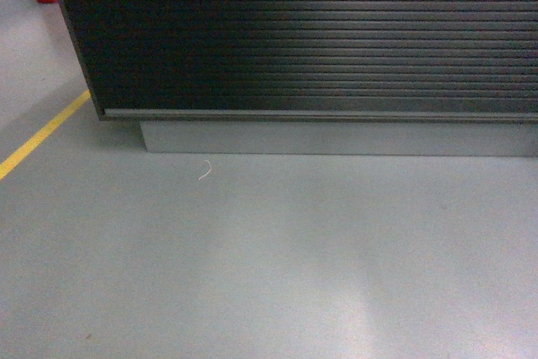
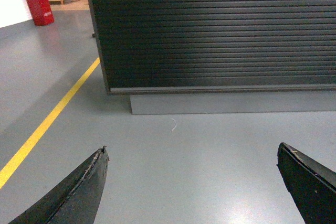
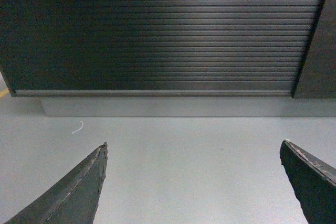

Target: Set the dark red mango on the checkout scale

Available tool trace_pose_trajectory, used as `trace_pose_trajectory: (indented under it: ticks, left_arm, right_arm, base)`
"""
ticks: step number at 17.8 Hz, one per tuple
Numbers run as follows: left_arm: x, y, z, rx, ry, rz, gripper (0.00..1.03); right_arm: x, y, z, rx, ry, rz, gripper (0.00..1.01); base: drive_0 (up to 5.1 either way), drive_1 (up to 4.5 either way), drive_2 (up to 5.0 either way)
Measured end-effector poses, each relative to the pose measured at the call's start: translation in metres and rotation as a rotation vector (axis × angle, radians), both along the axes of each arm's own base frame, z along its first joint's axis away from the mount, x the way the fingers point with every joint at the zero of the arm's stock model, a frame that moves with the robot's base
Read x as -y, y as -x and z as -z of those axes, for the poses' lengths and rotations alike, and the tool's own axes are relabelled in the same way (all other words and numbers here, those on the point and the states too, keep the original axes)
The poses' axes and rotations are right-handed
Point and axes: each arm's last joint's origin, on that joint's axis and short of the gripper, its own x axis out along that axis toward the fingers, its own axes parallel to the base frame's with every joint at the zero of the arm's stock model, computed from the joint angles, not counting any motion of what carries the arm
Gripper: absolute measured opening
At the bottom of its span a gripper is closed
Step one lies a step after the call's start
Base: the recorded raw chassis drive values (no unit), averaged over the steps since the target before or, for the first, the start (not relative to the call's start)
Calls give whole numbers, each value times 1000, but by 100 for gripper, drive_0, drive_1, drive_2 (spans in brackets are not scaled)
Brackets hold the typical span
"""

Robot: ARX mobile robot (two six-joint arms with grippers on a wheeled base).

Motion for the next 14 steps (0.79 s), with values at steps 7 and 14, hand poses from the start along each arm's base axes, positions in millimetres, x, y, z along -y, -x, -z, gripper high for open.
trace_pose_trajectory:
  ticks: [7,14]
  left_arm:
    - [0,0,0,-2,0,0,98]
    - [0,0,0,-3,0,0,98]
  right_arm:
    - [0,0,0,-1,0,0,98]
    - [0,0,0,-2,0,0,98]
  base:
    - [2,434,-430]
    - [5,434,-423]
